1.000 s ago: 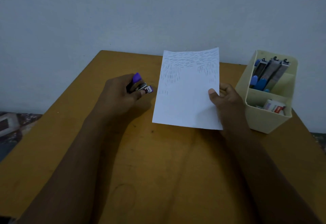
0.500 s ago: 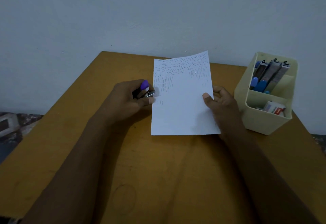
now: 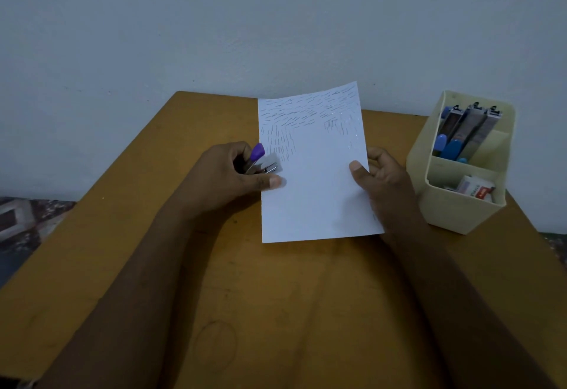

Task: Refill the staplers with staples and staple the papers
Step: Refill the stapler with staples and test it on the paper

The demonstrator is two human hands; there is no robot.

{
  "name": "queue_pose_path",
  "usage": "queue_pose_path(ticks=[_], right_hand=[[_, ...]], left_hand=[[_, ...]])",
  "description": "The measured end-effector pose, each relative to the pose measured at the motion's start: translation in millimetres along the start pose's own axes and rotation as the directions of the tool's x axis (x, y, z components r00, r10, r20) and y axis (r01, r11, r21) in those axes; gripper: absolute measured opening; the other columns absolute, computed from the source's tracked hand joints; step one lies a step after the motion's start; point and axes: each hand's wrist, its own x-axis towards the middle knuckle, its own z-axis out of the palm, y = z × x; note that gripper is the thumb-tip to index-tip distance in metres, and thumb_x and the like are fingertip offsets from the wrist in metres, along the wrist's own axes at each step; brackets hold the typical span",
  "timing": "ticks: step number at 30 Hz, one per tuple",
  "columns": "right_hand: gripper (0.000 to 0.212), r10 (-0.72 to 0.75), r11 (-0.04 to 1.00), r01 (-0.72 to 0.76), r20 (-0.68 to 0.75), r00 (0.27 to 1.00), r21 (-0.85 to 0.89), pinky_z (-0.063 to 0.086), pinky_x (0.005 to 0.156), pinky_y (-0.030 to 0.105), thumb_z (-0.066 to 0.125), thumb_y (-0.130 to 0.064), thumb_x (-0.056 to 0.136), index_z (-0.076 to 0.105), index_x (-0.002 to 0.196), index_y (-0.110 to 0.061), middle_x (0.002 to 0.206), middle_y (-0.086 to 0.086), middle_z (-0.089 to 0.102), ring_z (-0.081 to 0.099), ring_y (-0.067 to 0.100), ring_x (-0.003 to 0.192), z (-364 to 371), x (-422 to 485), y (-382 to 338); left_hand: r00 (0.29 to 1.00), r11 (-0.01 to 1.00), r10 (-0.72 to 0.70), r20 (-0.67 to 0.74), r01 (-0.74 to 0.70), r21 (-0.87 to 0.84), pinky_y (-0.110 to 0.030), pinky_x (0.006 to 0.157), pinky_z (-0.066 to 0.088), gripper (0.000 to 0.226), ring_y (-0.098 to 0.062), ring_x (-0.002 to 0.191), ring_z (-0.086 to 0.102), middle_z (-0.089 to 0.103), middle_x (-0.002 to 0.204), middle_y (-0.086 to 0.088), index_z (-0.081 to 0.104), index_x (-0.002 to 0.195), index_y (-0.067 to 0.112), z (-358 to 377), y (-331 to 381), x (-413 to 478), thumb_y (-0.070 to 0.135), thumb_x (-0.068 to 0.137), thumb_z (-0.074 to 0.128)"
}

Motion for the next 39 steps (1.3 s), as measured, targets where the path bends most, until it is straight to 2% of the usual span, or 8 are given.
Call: queue_pose_path(ticks=[6, 9, 12, 15, 21, 27, 35, 39], right_hand=[[0.024, 0.006, 1.000, -0.007, 0.020, 1.000, 0.017, 0.055, 0.081, 0.036, 0.054, -0.022, 0.093, 0.052, 0.117, -0.017, 0.112, 0.001, 0.068, 0.067, 0.017, 0.094, 1.6, -0.5, -0.9], [0.022, 0.011, 0.998, -0.013, 0.043, 0.999, 0.056, 0.055, 0.078, 0.035, 0.054, -0.019, 0.093, 0.053, 0.115, -0.015, 0.108, 0.000, 0.070, 0.069, 0.017, 0.090, 3.5, -1.7, -1.0], [0.022, 0.019, 0.995, -0.026, 0.064, 0.998, 0.100, 0.055, 0.078, 0.036, 0.054, -0.017, 0.093, 0.053, 0.115, -0.014, 0.106, 0.000, 0.071, 0.069, 0.019, 0.089, 3.4, -2.8, -1.0], [0.024, 0.025, 0.994, -0.033, 0.076, 0.997, 0.106, 0.055, 0.078, 0.039, 0.054, -0.019, 0.093, 0.053, 0.117, -0.016, 0.107, 0.000, 0.070, 0.069, 0.020, 0.090, 4.0, -3.0, -0.6], [0.021, 0.022, 0.992, -0.031, 0.071, 0.997, 0.124, 0.055, 0.080, 0.042, 0.055, -0.019, 0.093, 0.054, 0.114, -0.017, 0.105, 0.001, 0.071, 0.069, 0.021, 0.091, 3.3, -2.2, -0.6], [0.024, 0.021, 0.994, -0.028, 0.061, 0.998, 0.107, 0.053, 0.086, 0.049, 0.058, -0.025, 0.091, 0.054, 0.114, -0.019, 0.108, 0.002, 0.070, 0.068, 0.024, 0.094, 1.2, -0.6, 2.2], [0.021, 0.021, 0.993, -0.028, 0.065, 0.998, 0.115, 0.053, 0.086, 0.048, 0.056, -0.023, 0.092, 0.055, 0.112, -0.020, 0.108, 0.002, 0.070, 0.068, 0.023, 0.093, 1.4, -0.3, 1.5], [0.020, 0.028, 0.990, -0.038, 0.076, 0.997, 0.136, 0.054, 0.086, 0.047, 0.055, -0.022, 0.093, 0.055, 0.112, -0.020, 0.107, 0.001, 0.070, 0.068, 0.022, 0.093, 1.3, -1.0, 0.8]], left_hand=[[0.992, 0.993, -0.121, 0.045, 0.120, 0.008, -0.019, 0.054, 0.047, 0.063, -0.005, 0.060, 0.058, 0.064, 0.078, 0.007, 0.050, 0.094, 0.022, 0.8, 4.5, 1.7, 0.057, 0.050, 0.079], [0.985, 0.985, -0.156, 0.067, 0.151, 0.079, -0.022, 0.061, 0.050, 0.079, -0.011, 0.074, 0.059, 0.059, 0.090, 0.007, 0.043, 0.103, 0.030, 1.0, 2.6, 3.1, 0.078, 0.048, 0.072], [0.993, 0.993, -0.064, 0.096, 0.054, 0.105, -0.013, 0.049, 0.042, 0.077, -0.010, 0.061, 0.054, 0.056, 0.079, 0.005, 0.045, 0.086, 0.029, 0.6, 2.6, -0.1, 0.097, 0.050, 0.038], [0.996, 0.996, -0.013, 0.093, 0.021, -0.089, -0.017, 0.046, 0.037, 0.065, -0.014, 0.051, 0.046, 0.047, 0.061, -0.004, 0.038, 0.065, 0.014, 5.8, 7.7, -4.1, 0.078, 0.075, 0.032], [0.978, 0.954, -0.172, 0.118, 0.195, -0.227, -0.020, 0.050, 0.039, 0.056, -0.016, 0.053, 0.049, 0.052, 0.062, -0.010, 0.050, 0.068, 0.006, 4.5, 9.0, -2.4, 0.059, 0.086, 0.052], [0.954, 0.933, -0.209, 0.214, 0.261, -0.249, -0.018, 0.046, 0.040, 0.085, -0.014, 0.048, 0.051, 0.057, 0.056, -0.009, 0.055, 0.072, 0.004, 3.5, 17.2, -4.0, 0.079, 0.073, 0.014], [0.942, 0.886, -0.150, 0.301, 0.263, -0.383, -0.020, 0.052, 0.037, 0.074, -0.013, 0.055, 0.045, 0.061, 0.067, -0.007, 0.059, 0.079, -0.011, 2.5, 11.9, -3.9, 0.063, 0.072, 0.058], [0.926, 0.836, -0.119, 0.357, 0.287, -0.467, -0.017, 0.046, 0.037, 0.055, -0.006, 0.050, 0.047, 0.063, 0.061, 0.004, 0.061, 0.067, 0.005, 2.7, 8.3, -2.9, 0.057, 0.061, 0.079]])
